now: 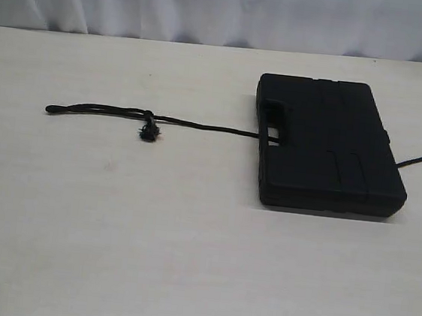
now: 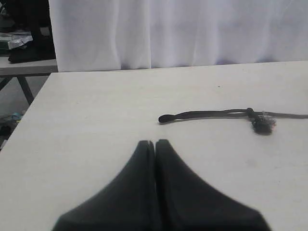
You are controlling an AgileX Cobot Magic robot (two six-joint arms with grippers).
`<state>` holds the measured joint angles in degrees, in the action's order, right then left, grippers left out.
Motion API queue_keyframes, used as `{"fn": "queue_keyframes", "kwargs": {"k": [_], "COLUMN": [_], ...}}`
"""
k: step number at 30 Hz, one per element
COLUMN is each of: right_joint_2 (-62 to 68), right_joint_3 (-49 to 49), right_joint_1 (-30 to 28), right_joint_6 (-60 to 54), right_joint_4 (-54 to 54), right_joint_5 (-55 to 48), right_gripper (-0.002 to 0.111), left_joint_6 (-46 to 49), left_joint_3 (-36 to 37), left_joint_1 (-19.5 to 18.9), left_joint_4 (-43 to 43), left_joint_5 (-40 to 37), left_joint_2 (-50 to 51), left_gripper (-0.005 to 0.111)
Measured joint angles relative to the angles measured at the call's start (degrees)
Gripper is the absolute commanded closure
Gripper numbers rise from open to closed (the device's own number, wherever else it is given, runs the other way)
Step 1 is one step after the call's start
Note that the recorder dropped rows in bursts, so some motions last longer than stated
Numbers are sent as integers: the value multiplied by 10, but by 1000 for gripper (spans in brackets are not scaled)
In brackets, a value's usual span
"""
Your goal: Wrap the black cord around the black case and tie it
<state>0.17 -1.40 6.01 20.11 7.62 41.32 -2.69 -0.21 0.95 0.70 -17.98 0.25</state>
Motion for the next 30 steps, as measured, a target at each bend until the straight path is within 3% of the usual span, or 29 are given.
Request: {"fn": "queue_keyframes", "kwargs": {"k": [3, 8, 12, 16, 22, 30], "right_joint_2": [0, 59, 155, 267, 410, 589], "right_joint_3": [-65, -229, -348, -446, -551, -605], "right_joint_1": [0, 0, 0, 0, 0, 0], "right_joint_6": [27, 35, 15, -33, -96, -201], "right_joint_4": [0, 3, 5, 5, -34, -181], "right_joint_5": [-110, -375, -560, -721, -874, -911], "right_gripper": [96, 68, 52, 52, 52, 52], "left_joint_6": [0, 0, 0, 0, 0, 0], "left_joint_3": [0, 0, 0, 0, 0, 0], "left_joint_1": [0, 0, 0, 0, 0, 0], "left_joint_4": [0, 0, 0, 0, 0, 0], "left_joint_5": [0, 0, 0, 0, 0, 0], "left_joint_2": [0, 0, 0, 0, 0, 0], "left_gripper": [107, 107, 107, 107, 107, 107]}}
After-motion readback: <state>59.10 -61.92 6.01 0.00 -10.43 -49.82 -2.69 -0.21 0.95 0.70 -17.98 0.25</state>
